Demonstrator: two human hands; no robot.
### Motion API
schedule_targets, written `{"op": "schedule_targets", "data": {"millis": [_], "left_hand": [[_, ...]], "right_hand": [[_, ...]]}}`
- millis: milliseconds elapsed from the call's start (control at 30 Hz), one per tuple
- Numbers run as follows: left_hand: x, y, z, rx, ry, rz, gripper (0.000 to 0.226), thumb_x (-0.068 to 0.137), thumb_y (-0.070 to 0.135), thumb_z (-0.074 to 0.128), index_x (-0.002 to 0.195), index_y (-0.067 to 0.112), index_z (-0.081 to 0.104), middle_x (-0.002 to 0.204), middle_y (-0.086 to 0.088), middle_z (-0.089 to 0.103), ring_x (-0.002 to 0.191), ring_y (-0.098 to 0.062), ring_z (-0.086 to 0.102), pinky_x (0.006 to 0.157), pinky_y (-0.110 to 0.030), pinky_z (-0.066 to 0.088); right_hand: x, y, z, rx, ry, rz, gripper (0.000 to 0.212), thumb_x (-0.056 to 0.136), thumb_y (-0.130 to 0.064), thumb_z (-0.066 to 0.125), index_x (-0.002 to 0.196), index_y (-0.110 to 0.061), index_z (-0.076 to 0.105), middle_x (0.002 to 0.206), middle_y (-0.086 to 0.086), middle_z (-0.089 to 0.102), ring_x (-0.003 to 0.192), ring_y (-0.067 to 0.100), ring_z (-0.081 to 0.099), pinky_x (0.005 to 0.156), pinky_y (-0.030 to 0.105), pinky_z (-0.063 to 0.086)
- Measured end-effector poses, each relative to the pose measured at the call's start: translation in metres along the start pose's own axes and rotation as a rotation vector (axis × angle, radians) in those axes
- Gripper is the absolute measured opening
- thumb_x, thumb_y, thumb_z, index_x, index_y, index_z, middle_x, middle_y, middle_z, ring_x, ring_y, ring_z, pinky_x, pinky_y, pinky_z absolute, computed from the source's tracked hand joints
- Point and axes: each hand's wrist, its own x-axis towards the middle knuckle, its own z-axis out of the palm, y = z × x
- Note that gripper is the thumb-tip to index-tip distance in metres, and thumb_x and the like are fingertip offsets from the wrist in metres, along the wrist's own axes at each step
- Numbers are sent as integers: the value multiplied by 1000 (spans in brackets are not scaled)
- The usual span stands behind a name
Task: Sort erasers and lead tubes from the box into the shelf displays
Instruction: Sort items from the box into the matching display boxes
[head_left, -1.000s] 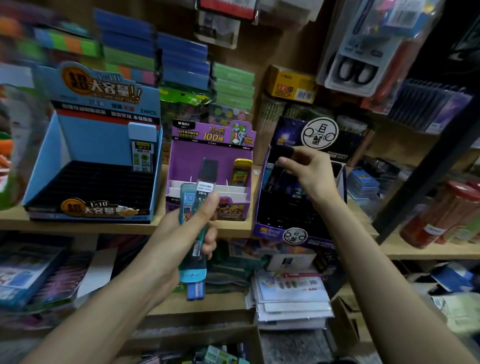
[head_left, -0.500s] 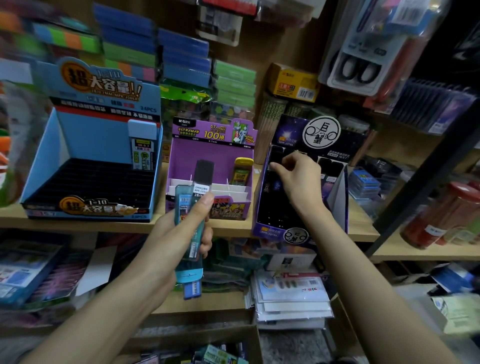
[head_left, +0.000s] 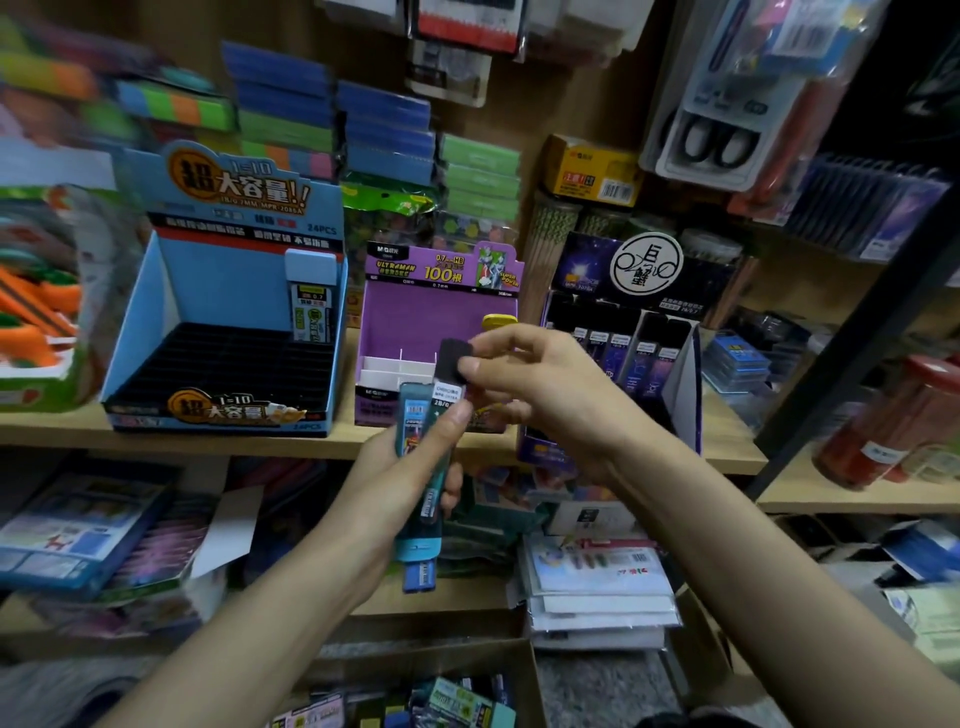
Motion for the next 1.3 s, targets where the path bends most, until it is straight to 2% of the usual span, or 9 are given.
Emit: {"op": "schedule_targets", "data": {"millis": [67,200,367,500,600,767,900,1100,1300], "left_hand": [[-1,-1,1,20,-16,-4,23,66,55,68,66,32,66,54,3,53,47,-8,51,44,-17,42],[1,-4,6,24,13,-64,39,68,60,63,82,23,67,55,0,56,48,-10,52,45,-18,42],[8,-2,5,-99,66,-188,42,81,54,56,73,13,59,54,-2,56,38,-11,47,38,-19,40],[13,-4,4,-82,89,-153,30,89,41,47,77,14,54,55,-1,57,39,-11,47,41,-20,41],[14,-5,5,-46,94,-95,25,93,36,42,88,15,54,57,0,60,41,-11,50,40,-21,43],[17,-7,3,-49,91,-63,23,94,35,44,97,16,56,61,-1,63,44,-11,55,41,-23,46],[21,-7,0,-43,129,-40,21,94,34,43,93,18,56,59,-1,64,43,-12,55,41,-24,45],[20,-5,1,-29,142,-25,20,96,33,41,93,19,55,58,0,63,43,-11,55,42,-23,46],[20,-9,5,40,149,47,16,97,30,45,99,21,58,65,1,69,51,-9,62,44,-21,49]], "right_hand": [[-5,6,1,50,-11,43,9,86,-12,65,92,-11,57,77,2,59,63,11,57,64,28,46],[-10,13,-3,71,-53,53,12,90,-12,59,80,-10,54,64,2,56,61,16,56,54,27,43],[6,2,-46,71,227,-110,11,92,-10,56,81,-9,55,72,5,61,61,13,59,56,22,49],[22,7,-88,-238,519,-296,13,91,-12,59,79,-12,54,77,8,63,67,15,64,62,27,52],[34,21,-102,-493,604,-306,11,90,-17,62,91,-6,59,88,15,67,82,28,66,76,43,54],[50,45,-99,-617,606,-348,15,88,-16,64,96,-4,63,85,3,62,82,22,61,81,42,50],[61,52,-98,-573,551,-329,15,88,-15,64,99,-6,64,91,9,68,87,25,64,84,47,51],[71,62,-103,-488,487,-266,2,89,-10,62,91,-10,62,80,6,66,72,17,63,78,46,55],[77,70,-107,-546,530,-194,16,87,-17,66,84,-1,64,81,16,70,78,30,68,77,48,55]]}}
